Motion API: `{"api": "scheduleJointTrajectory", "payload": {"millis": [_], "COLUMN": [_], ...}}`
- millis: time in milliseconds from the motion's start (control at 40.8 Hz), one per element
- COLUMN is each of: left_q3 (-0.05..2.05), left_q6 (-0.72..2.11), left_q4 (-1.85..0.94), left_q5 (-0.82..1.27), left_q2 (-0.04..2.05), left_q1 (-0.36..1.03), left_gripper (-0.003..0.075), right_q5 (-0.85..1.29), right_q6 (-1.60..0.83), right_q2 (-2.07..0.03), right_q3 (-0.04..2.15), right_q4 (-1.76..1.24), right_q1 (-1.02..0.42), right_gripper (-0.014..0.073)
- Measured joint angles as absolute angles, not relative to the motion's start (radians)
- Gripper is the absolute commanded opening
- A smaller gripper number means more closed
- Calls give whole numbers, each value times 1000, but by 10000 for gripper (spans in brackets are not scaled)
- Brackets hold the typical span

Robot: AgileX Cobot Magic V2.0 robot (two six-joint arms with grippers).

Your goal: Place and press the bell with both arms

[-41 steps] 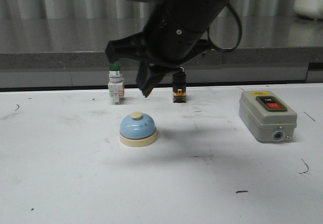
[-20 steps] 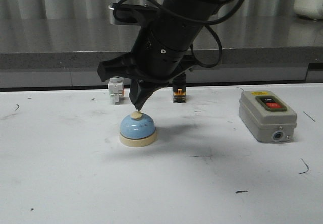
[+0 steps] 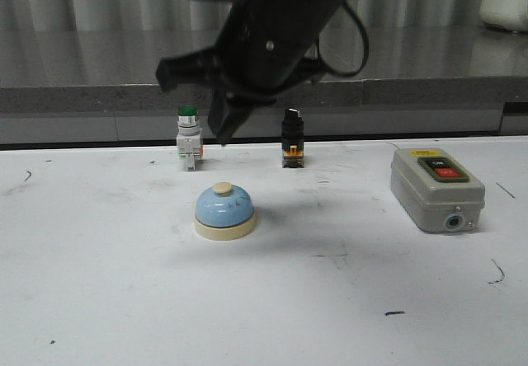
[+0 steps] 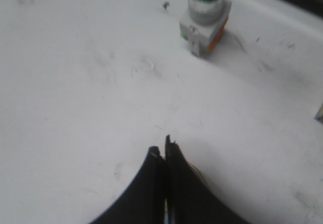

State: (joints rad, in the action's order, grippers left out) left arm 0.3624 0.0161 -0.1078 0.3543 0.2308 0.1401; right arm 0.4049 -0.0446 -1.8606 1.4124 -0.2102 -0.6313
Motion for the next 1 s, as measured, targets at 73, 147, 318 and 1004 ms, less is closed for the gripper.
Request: {"api": "scheduleJointTrajectory", "payload": {"millis": [73,147,318,1004], "left_q3": [362,362,362,362], "left_q6": [16,16,16,16], "left_q4": [-108,-108,-108,-108], "left_q5": [354,354,354,354], "left_q2": [231,231,231,231], "left_q1": [140,140,140,140], "left_gripper": [-20,-20,-20,-20], "right_q5": [415,417,418,414], "right_q6": [-45,-45,-45,-45], "right_q2": [-1796,-1732,-1547,-462], "right_q3": [1402,1362,1160,425], "right_q4": [-210,-210,-201,-113], "right_q1": [-621,-599,-477,-90], "right_gripper": [-62,-62,-62,-62]}}
